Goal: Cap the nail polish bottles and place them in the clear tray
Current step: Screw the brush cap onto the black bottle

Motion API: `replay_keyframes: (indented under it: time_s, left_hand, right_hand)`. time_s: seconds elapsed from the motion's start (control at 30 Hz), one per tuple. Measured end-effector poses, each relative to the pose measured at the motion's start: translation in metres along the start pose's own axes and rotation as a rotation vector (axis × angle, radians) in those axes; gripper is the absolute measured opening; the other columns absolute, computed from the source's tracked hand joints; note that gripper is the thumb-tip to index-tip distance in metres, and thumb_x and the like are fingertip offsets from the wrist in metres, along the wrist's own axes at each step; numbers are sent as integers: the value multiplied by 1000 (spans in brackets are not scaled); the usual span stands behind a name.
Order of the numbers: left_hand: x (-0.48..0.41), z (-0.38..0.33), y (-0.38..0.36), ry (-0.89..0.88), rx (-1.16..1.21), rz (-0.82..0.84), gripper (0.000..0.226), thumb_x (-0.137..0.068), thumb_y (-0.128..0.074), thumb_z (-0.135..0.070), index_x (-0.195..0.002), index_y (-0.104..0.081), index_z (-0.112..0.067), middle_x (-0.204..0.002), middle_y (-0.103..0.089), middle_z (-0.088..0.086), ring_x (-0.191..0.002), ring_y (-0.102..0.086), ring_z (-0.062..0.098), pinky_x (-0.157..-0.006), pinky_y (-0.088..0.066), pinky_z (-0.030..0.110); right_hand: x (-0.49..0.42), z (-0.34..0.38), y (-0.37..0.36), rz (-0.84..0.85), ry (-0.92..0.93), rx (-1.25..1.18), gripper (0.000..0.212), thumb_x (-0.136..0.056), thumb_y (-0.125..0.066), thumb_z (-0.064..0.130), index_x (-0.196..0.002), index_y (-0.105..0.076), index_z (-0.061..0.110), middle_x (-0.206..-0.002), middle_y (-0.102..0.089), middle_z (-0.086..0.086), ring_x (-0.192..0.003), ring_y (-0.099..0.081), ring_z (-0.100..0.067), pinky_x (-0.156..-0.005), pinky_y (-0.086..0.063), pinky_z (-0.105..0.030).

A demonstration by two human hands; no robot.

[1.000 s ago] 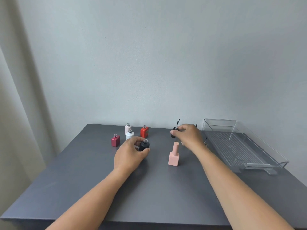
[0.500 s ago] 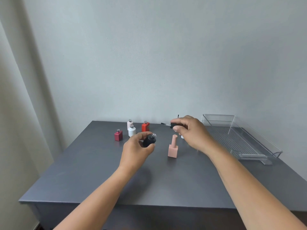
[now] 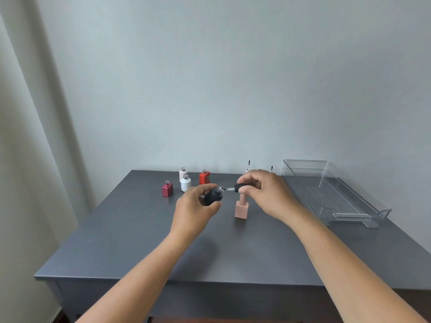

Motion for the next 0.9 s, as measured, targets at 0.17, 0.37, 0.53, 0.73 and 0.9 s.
replay_keyframes:
  time_s: [0.17,0.37,0.53,0.73,0.9]
  left_hand:
    - [2,-5,-3,-58,-58,5,42,-77,-79,-17,-109,-70,-43,-101,-61,-22,-85,-55,-16,-71,-39,-3]
    - [4,-9,-8,-95,-88,36,40,-78,-78,-16,-111,-72,-38,-101,-61,-20,-91,-55,-14,-74,-38,-3]
    - [6,-5,-12,-47,-65,50,42,-75,-83,-18,-108,-66,-40,-90,-67,-22,-85,-58,-13,-69,-39,-2]
    - [8,-2,-12,-24,-53,44,35,-73,-83,-19,-85,-63,-45,-82,-71,-17,-76,-59,-4,-64,-43,4]
    - [8,-5,-14,-51,-69,55,35,-73,-83,-20,-89,-65,-45,-87,-70,-16,-81,-58,-3,-67,-42,3]
  right_hand:
    - [1,5,5,-31,21,43,14,-86,-69,17,-92,-72,30,-97,-65,13,-88,-61,-3,-74,-43,-15]
    - [2,4,-1,-9,37,28,21,-88,-67,9,-96,-72,28,-98,-63,6,-72,-61,10,-65,-41,-2]
    - [3,1,-10,22,19,-30,36,-88,-64,4,-93,-65,40,-101,-69,1,-82,-68,-6,-66,-43,-4]
    - [2,-6,-14,-2,14,-11,16,-91,-66,21,-89,-63,37,-81,-70,8,-65,-64,3,-60,-43,-6]
    - [4,-8,-10,-48,1,13,16,-93,-61,38,-80,-60,29,-62,-69,4,-52,-63,2,-54,-43,-17]
Point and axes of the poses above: each hand's wrist, its own x-axis away from the middle knuckle, its own y-axis out of the back of the hand, z = x × y, the point moved 8 cm from there along -x, towards the middle knuckle
